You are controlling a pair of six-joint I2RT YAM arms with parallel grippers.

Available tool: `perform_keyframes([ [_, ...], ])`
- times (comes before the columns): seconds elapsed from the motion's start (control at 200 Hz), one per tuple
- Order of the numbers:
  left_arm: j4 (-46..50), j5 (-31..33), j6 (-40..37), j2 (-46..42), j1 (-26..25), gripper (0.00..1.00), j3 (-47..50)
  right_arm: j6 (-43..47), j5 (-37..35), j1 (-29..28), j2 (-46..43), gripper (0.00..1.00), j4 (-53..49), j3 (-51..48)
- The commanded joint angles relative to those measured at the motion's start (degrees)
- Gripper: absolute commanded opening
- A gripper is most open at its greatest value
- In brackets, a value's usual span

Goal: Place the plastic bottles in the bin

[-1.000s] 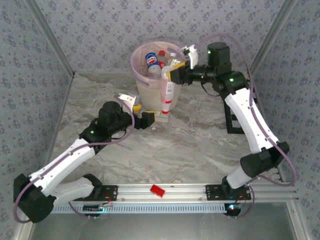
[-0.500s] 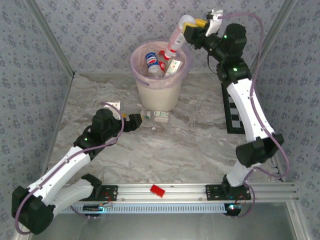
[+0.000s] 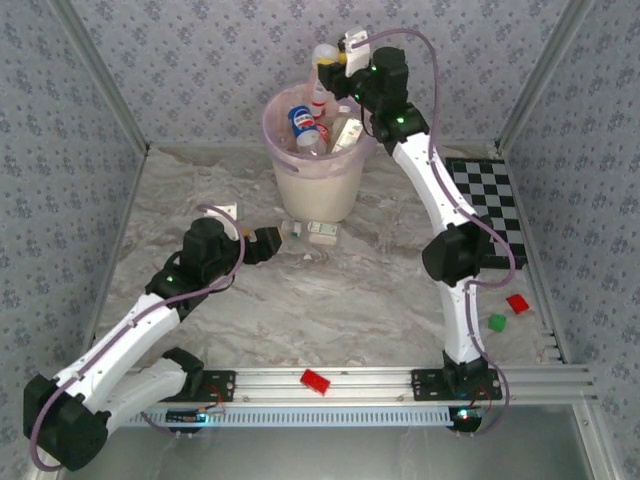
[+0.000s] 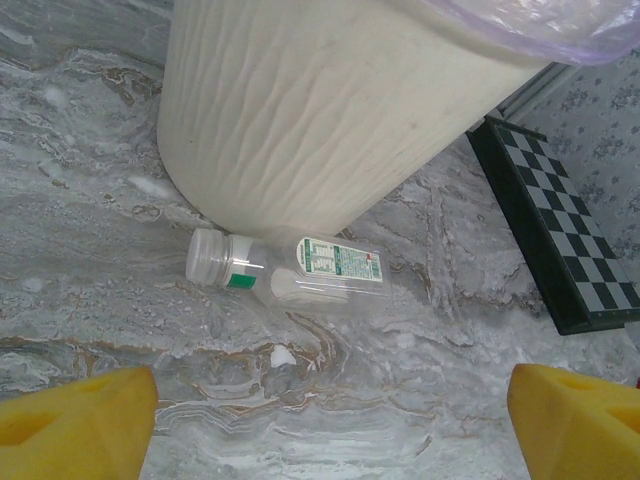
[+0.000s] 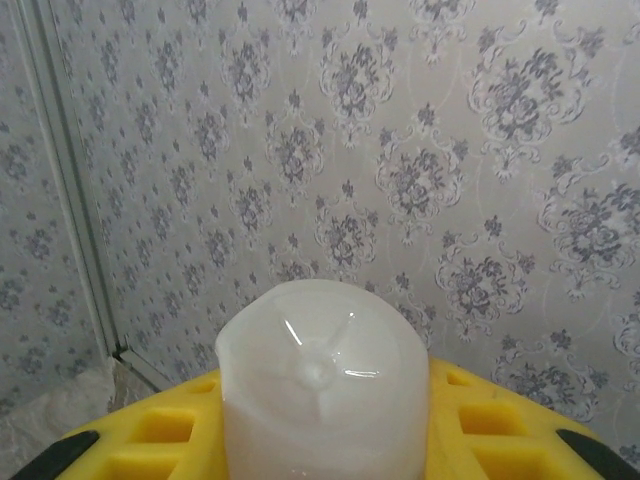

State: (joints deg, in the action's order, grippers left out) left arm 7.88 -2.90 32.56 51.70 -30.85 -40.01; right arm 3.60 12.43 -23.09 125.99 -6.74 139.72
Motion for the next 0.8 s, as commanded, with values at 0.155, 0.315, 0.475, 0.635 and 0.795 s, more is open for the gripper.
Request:
perform_keyframes([
  [0.155,0.21,0.87,0.49,-0.56,0.51,0.9,0.11,0.2,-3.07,-0.37,3.65,0.15,-14.7,-2.5],
  [0.315,-0.64,0.37,0.58,0.73,0.59,0.9,0.01,0.51,-7.32,-0.86,2.55,0.14,-18.53,-4.64],
  [0.475,-1.11,0.04,0.75,1.44,0.53,0.9,0.35,1.5,-9.06,-0.99,1.77,0.13,-25.61,-3.04],
  [0.635,-1.73,-0.35,0.93,1.93,0.53,0.9,0.28,0.6,-8.86,-0.7,3.1,0.13,-33.94,1.43],
  [0.795,-1.66,-0.62,0.93,2.09,0.53,0.9,0.11,-0.62,-7.84,-0.46,3.59,0.16,-34.8,-0.43],
])
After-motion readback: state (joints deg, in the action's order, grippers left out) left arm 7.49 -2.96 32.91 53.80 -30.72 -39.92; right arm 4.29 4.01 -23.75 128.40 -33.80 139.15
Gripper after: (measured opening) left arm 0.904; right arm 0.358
